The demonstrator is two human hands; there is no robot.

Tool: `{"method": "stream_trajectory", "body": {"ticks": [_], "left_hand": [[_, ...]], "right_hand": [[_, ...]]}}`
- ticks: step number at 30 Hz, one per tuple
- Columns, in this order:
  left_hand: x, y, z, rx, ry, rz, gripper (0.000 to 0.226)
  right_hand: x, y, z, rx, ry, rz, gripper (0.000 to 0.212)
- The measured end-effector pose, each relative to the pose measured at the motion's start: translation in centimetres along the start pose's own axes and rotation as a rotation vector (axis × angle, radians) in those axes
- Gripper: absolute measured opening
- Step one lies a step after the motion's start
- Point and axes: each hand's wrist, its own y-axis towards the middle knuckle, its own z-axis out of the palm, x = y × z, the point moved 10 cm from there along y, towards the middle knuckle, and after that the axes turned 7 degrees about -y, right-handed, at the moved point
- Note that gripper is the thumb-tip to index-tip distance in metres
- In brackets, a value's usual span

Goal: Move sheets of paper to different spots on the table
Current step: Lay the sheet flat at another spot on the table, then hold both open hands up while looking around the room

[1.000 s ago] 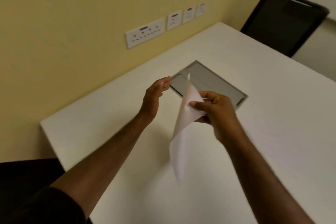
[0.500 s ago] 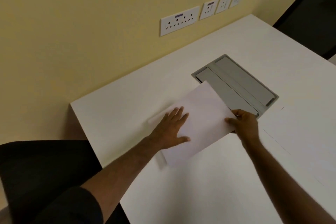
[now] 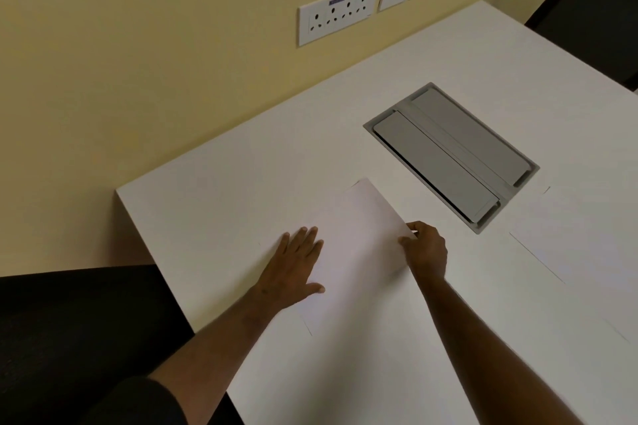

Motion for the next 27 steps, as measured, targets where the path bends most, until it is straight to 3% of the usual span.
{"method": "stream_trajectory", "body": {"ticks": [6,20,27], "left_hand": [[1.4,-1.5,-1.6,-0.206,-0.022,0.037,0.086],[2.7,-3.2,0.4,-0.231,0.034,0.060,0.077],[2.5,-3.2,-2.1,-0.257,-0.008,0.082,0.082]], "right_hand": [[0.3,-1.4,2.1,-0.003,-0.042,-0.013,0.034],[0.4,-2.2,2.6,-0.056,-0.126,-0.116,0.048],[1.3,-2.9,-0.8,-0.190,-0.158,-0.241,0.049]]}}
